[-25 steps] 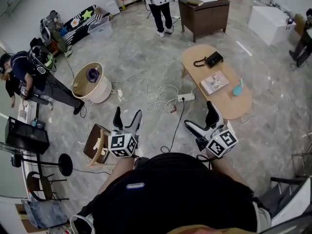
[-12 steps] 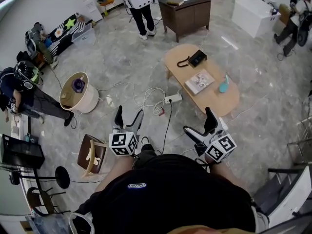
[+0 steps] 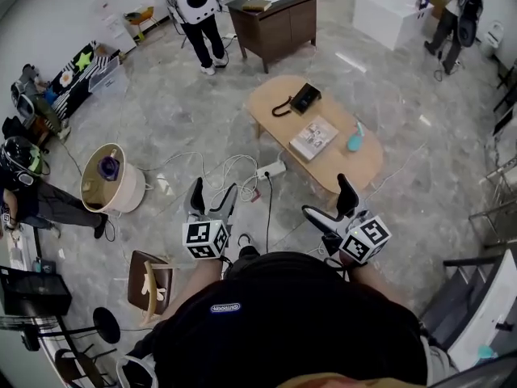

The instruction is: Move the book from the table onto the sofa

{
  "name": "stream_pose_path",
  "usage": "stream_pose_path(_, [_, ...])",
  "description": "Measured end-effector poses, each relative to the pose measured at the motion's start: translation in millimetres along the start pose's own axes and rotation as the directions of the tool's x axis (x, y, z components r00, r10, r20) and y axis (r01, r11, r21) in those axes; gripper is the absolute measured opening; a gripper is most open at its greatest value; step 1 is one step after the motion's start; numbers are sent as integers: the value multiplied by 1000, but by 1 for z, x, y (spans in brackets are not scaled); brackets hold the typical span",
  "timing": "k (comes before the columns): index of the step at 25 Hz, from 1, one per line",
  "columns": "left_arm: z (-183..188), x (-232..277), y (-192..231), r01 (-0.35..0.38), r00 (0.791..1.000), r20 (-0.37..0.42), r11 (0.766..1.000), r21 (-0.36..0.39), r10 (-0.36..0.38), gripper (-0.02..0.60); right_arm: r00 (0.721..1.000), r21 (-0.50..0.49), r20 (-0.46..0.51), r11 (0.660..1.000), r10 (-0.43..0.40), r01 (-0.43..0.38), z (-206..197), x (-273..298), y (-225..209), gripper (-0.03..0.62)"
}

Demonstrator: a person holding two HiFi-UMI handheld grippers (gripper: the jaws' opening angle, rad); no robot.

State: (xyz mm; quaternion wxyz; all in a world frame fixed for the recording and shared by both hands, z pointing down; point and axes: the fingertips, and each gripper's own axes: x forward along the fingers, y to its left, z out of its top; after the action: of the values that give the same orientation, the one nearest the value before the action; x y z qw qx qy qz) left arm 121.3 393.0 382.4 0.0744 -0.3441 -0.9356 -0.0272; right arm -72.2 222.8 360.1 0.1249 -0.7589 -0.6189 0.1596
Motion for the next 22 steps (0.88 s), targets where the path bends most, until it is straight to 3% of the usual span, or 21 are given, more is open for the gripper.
stream_pose_path(6, [3,23,39,29,1000,11,999,-13,-29,396,999,-13,-34,999,-30,29,-12,51,-3,611])
stream_pose_path(12, [-25,27,95,49,998,-26,998,-46,-50,396,994,19,-87,997,-71,73,-50,111,-10,609])
stream_pose_path(16, [-39,38,131,66,997,-32,992,-108,-70,396,988,39,-139,996,-68,74,-67,164,-13,609])
stream_pose_path(22, [-45,61,184,91,994,-45,989,-117,-97,394,982,10,-179,998,-60,62,-79,235,3,609])
